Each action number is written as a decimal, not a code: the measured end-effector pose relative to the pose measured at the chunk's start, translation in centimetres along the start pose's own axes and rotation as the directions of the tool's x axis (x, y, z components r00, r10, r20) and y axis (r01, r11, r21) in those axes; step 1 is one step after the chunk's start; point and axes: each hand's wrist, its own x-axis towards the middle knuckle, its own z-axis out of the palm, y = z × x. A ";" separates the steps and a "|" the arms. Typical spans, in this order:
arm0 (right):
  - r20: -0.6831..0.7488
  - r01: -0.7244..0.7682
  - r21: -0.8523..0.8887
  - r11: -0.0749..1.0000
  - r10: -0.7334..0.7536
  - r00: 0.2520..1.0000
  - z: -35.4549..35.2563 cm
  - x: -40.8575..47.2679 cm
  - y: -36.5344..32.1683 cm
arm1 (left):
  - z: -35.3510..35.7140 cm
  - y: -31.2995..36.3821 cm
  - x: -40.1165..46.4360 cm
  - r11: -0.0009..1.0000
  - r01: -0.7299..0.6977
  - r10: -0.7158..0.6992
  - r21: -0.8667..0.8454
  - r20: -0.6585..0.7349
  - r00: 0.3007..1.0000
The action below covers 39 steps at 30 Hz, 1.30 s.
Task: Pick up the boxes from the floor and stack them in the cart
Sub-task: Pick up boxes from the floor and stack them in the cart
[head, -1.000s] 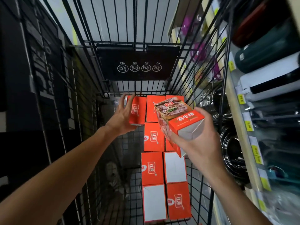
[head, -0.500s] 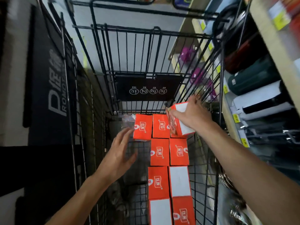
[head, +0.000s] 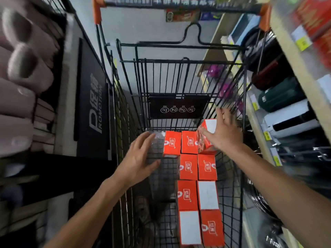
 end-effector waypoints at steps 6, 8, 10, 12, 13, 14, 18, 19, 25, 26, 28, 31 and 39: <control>-0.193 0.266 0.162 0.950 -0.234 0.953 -7.4 -5.0 -1.4 | -8.1 7.9 1.0 0.983 -0.099 0.112 0.158 -0.075 0.991; -0.289 0.391 0.202 0.898 -0.327 0.900 -11.0 -6.5 -1.1 | -10.5 11.2 1.2 0.967 -0.141 0.164 0.214 -0.092 0.982; -0.395 0.493 0.220 0.841 -0.385 0.834 -14.1 -8.2 -0.2 | -12.7 14.8 1.3 0.955 -0.175 0.208 0.241 -0.116 0.971; -0.446 0.537 0.245 0.807 -0.398 0.802 -16.8 -10.1 1.0 | -14.4 18.1 1.0 0.941 -0.204 0.245 0.271 -0.124 0.962; -0.459 0.549 0.253 0.796 -0.401 0.793 -17.9 -11.2 1.5 | -15.2 19.6 0.7 0.930 -0.221 0.265 0.294 -0.120 0.957; -0.468 0.558 0.252 0.791 -0.405 0.786 -18.9 -12.3 2.2 | -15.9 20.9 0.3 0.917 -0.239 0.288 0.319 -0.114 0.951; -0.471 0.550 0.213 0.807 -0.409 0.782 -22.1 -16.7 4.3 | -18.1 24.8 -1.2 0.856 -0.334 0.398 0.393 -0.091 0.913; -0.479 0.536 0.211 0.817 -0.392 0.786 -22.7 -18.0 4.9 | -18.3 25.6 -1.7 0.839 -0.360 0.427 0.407 -0.084 0.900; -0.480 0.425 0.206 0.881 -0.287 0.829 -22.2 -26.7 6.7 | -17.0 27.3 -5.8 0.755 -0.511 0.561 0.410 -0.001 0.828; -0.469 0.402 0.207 0.892 -0.270 0.841 -21.8 -28.2 6.8 | -16.6 27.2 -6.7 0.748 -0.525 0.568 0.406 0.017 0.823; -0.451 0.373 0.193 0.907 -0.256 0.855 -20.8 -31.2 6.8 | -15.8 27.0 -8.3 0.738 -0.541 0.572 0.403 0.050 0.818; -0.448 0.302 0.198 0.933 -0.188 0.874 -19.6 -35.7 7.6 | -14.7 27.7 -10.3 0.700 -0.589 0.594 0.404 0.128 0.794; -0.456 0.046 0.267 0.963 0.084 0.886 -15.9 -46.8 14.9 | -7.8 33.6 -13.0 0.563 -0.771 0.706 0.298 0.313 0.636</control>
